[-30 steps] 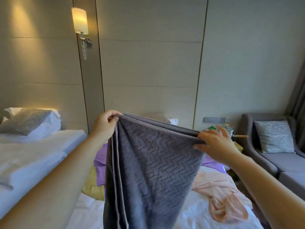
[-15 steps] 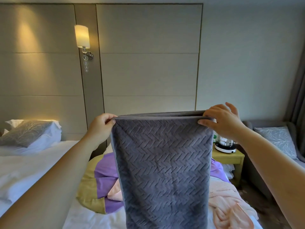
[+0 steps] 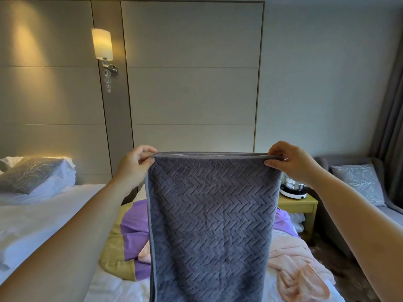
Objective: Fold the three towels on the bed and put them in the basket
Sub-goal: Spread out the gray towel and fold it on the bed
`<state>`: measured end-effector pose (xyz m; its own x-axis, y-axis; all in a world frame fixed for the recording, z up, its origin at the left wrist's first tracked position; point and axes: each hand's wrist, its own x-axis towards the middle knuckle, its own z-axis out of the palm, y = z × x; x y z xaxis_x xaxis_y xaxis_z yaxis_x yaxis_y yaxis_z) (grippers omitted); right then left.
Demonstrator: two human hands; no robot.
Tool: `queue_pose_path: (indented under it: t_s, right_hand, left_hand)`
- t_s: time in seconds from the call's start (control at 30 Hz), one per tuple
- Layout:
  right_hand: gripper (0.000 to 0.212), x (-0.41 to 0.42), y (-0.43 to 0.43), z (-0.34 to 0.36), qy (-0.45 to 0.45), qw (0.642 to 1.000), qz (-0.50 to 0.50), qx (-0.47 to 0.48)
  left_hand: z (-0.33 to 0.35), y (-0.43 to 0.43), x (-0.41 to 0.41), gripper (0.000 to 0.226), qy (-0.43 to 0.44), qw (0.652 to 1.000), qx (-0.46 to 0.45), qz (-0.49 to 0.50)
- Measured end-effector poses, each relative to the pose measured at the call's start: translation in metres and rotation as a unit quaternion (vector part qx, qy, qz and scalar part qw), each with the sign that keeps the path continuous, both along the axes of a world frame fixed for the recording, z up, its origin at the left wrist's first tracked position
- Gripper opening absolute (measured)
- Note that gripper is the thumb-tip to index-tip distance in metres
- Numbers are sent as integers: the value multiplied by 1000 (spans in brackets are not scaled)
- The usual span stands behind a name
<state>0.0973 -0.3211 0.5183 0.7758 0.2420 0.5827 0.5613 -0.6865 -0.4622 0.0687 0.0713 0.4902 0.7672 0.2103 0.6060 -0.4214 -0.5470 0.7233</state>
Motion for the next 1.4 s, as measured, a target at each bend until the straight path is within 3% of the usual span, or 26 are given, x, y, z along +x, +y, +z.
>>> queue_pose_path:
  t_s: [0.2, 0.5, 0.6, 0.67, 0.83, 0.97, 1.2, 1.4]
  right_hand:
    - [23, 28, 5, -20, 1, 997, -56, 44]
    - [17, 100, 14, -59, 97, 985, -141, -34]
    - [28, 132, 23, -78, 141, 976, -162, -42]
    - [45, 155, 33, -87, 166, 969, -169, -63]
    - [13, 212, 55, -88, 170, 950, -118, 233]
    - [9, 237, 58, -73, 106, 954, -78, 270]
    - [9, 225, 60, -57, 49, 960, -61, 268]
    - [14, 148, 43, -108, 111, 965, -76, 225]
  left_hand:
    - [-10, 3, 27, 25, 42, 998, 38, 38]
    - [-45, 12, 106, 22, 137, 982, 95, 89]
    - [-64, 14, 148, 14, 170, 972, 116, 112]
    - [-72, 6, 177, 8, 180, 974, 80, 112]
    - [-77, -1, 244, 10, 126, 988, -31, 83]
    - [-58, 7, 276, 14, 48, 995, -48, 70]
    - [-27, 9, 256, 16, 0, 996, -84, 20]
    - [-81, 7, 160, 15, 63, 995, -76, -9]
